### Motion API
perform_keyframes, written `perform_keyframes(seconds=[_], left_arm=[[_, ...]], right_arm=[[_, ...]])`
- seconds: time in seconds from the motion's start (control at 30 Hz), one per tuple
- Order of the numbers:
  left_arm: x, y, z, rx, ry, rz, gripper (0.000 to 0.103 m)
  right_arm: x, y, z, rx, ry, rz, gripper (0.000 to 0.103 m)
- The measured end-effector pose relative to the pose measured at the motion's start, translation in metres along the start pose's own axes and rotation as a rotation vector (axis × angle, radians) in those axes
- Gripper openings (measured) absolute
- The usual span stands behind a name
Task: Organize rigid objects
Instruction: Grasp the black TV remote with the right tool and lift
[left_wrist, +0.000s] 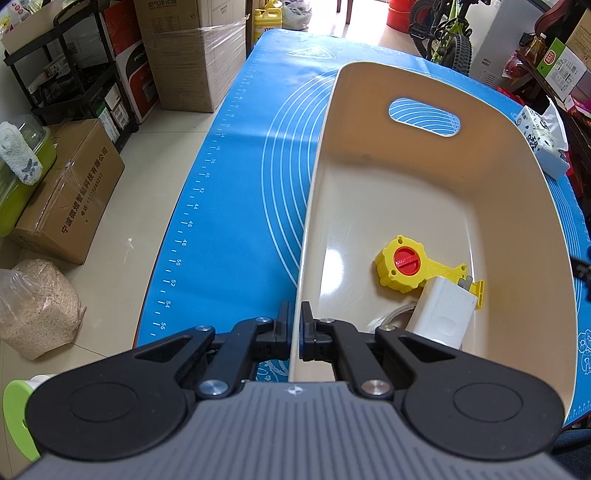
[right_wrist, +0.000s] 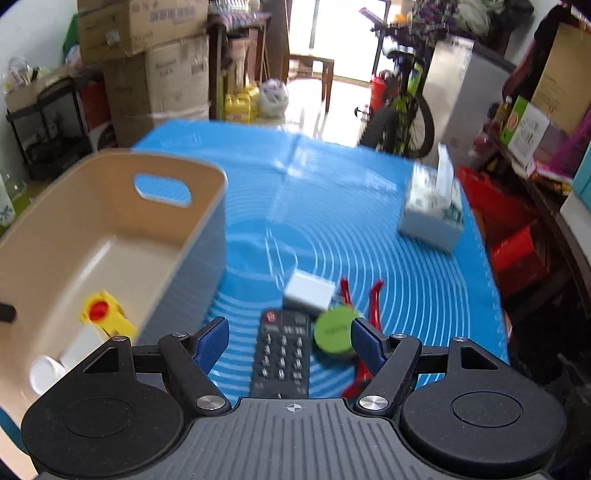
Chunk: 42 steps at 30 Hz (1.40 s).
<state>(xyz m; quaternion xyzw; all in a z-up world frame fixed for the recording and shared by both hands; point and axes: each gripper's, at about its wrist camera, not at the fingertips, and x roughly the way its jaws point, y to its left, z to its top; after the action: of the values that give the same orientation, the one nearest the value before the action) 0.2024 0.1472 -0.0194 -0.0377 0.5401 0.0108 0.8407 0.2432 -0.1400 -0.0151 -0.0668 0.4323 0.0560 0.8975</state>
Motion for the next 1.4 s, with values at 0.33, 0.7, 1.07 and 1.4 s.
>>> perform_keyframes(seconds=[0.33, 0.7, 1.07, 1.4], left_arm=[[0.0, 0.0, 0.0, 0.0, 0.0, 0.0, 0.005], [0.0, 0.001, -0.001, 0.0, -0.002, -0.001, 0.005], [0.0, 0.002, -0.001, 0.0, -0.001, 0.0, 0.005], [0.0, 0.002, -0.001, 0.001, -0.002, 0.002, 0.005]], right_arm=[[0.037, 0.006, -0.02, -0.026, 0.108, 0.037, 0.075], [0.061, 0.001, -0.028, 0.01, 0.174, 0.091, 0.071], [0.071, 0.004, -0.034, 0.029, 0.185, 0.088, 0.06], [0.064, 0.004, -0.038, 0.044, 0.167, 0.115, 0.054]])
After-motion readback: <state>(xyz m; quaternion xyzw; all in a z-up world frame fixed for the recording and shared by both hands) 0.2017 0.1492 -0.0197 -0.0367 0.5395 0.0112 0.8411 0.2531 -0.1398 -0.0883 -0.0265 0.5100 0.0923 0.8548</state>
